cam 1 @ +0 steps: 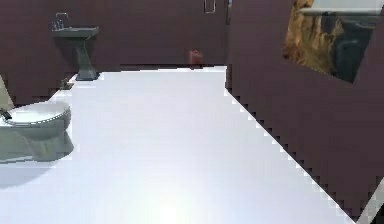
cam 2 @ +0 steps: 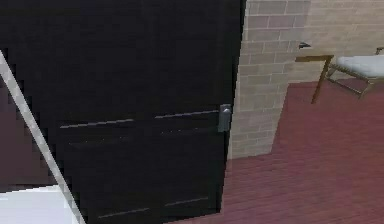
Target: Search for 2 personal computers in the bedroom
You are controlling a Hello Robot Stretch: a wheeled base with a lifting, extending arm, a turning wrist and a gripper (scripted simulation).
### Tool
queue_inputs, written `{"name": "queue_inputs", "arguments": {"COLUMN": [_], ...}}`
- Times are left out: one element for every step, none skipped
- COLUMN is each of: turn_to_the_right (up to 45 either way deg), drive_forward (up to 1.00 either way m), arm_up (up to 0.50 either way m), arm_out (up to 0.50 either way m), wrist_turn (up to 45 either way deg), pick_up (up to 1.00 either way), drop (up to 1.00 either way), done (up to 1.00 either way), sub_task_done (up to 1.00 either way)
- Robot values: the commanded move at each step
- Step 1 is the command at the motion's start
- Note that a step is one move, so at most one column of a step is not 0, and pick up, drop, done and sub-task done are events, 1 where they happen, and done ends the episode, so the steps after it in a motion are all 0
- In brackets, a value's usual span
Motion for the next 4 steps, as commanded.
{"name": "queue_inputs", "arguments": {"turn_to_the_right": [0.0,0.0,0.0,0.0], "drive_forward": [1.0,1.0,1.0,0.9], "arm_up": [0.0,0.0,0.0,0.0], "arm_out": [0.0,0.0,0.0,0.0], "wrist_turn": [0.0,0.0,0.0,0.0], "pick_up": [0.0,0.0,0.0,0.0], "drop": [0.0,0.0,0.0,0.0], "done": [0.0,0.0,0.0,0.0], "sub_task_done": [0.0,0.0,0.0,0.0]}}
